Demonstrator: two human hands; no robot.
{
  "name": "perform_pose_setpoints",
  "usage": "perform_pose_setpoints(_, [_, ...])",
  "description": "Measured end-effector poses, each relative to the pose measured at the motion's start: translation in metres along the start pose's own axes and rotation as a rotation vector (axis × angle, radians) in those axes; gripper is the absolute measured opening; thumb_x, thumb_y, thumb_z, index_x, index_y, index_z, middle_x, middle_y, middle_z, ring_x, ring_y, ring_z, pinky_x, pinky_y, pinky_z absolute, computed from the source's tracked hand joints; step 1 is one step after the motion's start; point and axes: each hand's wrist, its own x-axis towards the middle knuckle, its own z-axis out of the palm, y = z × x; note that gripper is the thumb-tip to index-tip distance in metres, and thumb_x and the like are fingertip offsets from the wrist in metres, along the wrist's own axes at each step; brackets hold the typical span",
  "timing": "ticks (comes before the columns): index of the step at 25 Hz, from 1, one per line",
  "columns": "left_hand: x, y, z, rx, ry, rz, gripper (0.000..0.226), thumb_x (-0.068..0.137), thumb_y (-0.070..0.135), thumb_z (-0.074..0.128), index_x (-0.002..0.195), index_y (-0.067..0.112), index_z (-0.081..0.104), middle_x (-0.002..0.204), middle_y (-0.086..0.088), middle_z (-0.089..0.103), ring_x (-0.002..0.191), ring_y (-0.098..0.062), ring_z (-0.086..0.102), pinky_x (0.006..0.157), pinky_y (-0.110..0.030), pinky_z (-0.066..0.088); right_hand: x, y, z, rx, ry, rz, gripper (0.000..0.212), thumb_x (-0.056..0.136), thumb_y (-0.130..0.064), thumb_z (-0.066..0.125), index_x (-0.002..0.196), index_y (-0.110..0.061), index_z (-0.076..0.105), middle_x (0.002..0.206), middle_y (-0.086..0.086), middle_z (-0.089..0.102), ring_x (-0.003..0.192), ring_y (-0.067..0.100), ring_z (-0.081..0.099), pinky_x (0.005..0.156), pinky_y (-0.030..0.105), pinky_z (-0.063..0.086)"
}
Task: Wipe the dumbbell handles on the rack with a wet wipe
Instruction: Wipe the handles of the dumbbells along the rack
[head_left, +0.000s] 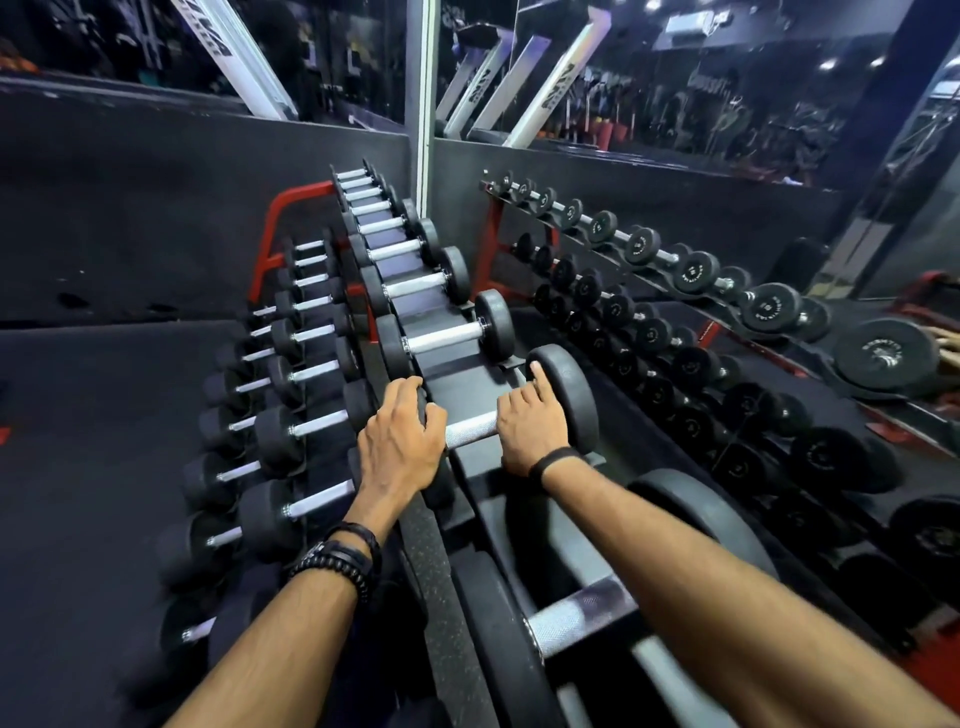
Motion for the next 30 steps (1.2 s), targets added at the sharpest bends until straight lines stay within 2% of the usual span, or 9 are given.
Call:
perform_pose_setpoints(3, [-0.001, 0.001, -0.002, 0.013, -0.003, 0.010, 0.038, 0.094, 0.028, 0.046, 0.128, 0.012, 0.053, 0.127, -0.003, 0.055, 0.095, -0.033, 0.061, 0.078, -0.042, 0.050, 0.011, 0.011, -0.011, -0.023, -0.097, -0.130, 0.034, 0.090, -0.020, 0.048, 0.121, -0.006, 0.052, 0.120, 0.013, 0.061, 0.116, 0.031, 0.053, 0.113, 0.042, 0.025])
perform_pose_setpoints(7, [0.001, 0.001, 0.001, 0.017, 0.012, 0.013, 0.042, 0.091, 0.031, 0.042, 0.126, 0.012, 0.054, 0.126, -0.004, 0.056, 0.091, -0.034, 0.062, 0.072, -0.040, 0.049, -0.008, -0.001, 0.000, -0.273, -0.004, -0.100, 0.040, 0.088, -0.011, 0.026, 0.120, 0.000, 0.048, 0.112, 0.018, 0.059, 0.112, 0.036, 0.053, 0.118, 0.052, 0.011])
perform_pose_setpoints(12, [-0.002, -0.002, 0.001, 0.021, -0.006, 0.006, 0.043, 0.093, 0.029, 0.046, 0.133, 0.012, 0.051, 0.136, -0.003, 0.052, 0.101, -0.035, 0.061, 0.079, -0.041, 0.046, 0.025, 0.015, -0.029, -0.005, -0.255, -0.175, 0.031, 0.090, -0.016, 0.051, 0.120, -0.011, 0.058, 0.123, 0.011, 0.062, 0.116, 0.028, 0.058, 0.105, 0.040, 0.032])
perform_pose_setpoints(17, [-0.002, 0.000, 0.001, -0.011, 0.000, 0.007, 0.040, 0.093, 0.028, 0.047, 0.130, 0.011, 0.053, 0.132, -0.004, 0.054, 0.099, -0.034, 0.061, 0.076, -0.040, 0.046, -0.013, -0.003, -0.017, -0.254, 0.110, -0.129, 0.017, 0.092, -0.018, 0.050, 0.105, -0.015, 0.062, 0.098, 0.006, 0.067, 0.096, 0.028, 0.061, 0.086, 0.040, 0.042])
perform_pose_setpoints(19, [0.001, -0.002, 0.000, -0.020, -0.016, -0.012, 0.039, 0.094, 0.028, 0.047, 0.129, 0.011, 0.052, 0.131, -0.005, 0.054, 0.098, -0.034, 0.061, 0.077, -0.040, 0.046, -0.005, 0.015, -0.019, -0.020, 0.127, -0.177, 0.021, 0.089, -0.004, 0.046, 0.100, -0.010, 0.063, 0.098, 0.011, 0.065, 0.099, 0.032, 0.057, 0.080, 0.040, 0.042])
perform_pose_setpoints(21, [0.002, 0.000, -0.004, -0.030, -0.073, -0.022, 0.038, 0.095, 0.030, 0.044, 0.130, 0.013, 0.048, 0.132, -0.007, 0.051, 0.100, -0.037, 0.059, 0.079, -0.042, 0.044, -0.007, 0.022, -0.029, 0.470, 0.063, -0.095, 0.027, 0.083, 0.003, 0.048, 0.100, -0.007, 0.067, 0.099, 0.015, 0.066, 0.099, 0.032, 0.057, 0.080, 0.038, 0.044])
perform_pose_setpoints(24, [0.005, -0.002, -0.014, -0.050, -0.250, -0.033, 0.050, 0.099, 0.042, 0.038, 0.143, 0.018, 0.031, 0.147, -0.008, 0.038, 0.123, -0.038, 0.048, 0.098, -0.049, 0.041, -0.028, 0.005, -0.044, 1.111, 0.274, 0.124, 0.021, 0.080, -0.002, 0.060, 0.097, -0.008, 0.072, 0.091, 0.007, 0.073, 0.084, 0.016, 0.066, 0.074, 0.028, 0.051])
perform_pose_setpoints(28, [-0.011, -0.016, -0.034, 0.015, -0.461, -0.008, 0.068, 0.100, 0.058, 0.025, 0.157, 0.028, 0.004, 0.165, 0.003, -0.002, 0.146, -0.039, 0.022, 0.113, -0.055, 0.022, -0.064, -0.001, -0.075, 1.243, 0.423, 0.265, 0.003, 0.085, -0.013, 0.066, 0.086, -0.011, 0.066, 0.083, -0.002, 0.070, 0.075, 0.005, 0.065, 0.065, 0.017, 0.051])
perform_pose_setpoints(30, [-0.020, -0.019, -0.045, 0.075, -0.490, 0.035, 0.071, 0.100, 0.057, 0.031, 0.157, 0.027, 0.002, 0.165, 0.001, -0.005, 0.147, -0.038, 0.017, 0.114, -0.056, 0.020, -0.082, 0.003, -0.087, 1.251, 0.430, 0.304, 0.005, 0.086, -0.012, 0.066, 0.083, -0.007, 0.065, 0.074, 0.002, 0.071, 0.061, 0.003, 0.062, 0.056, 0.015, 0.046])
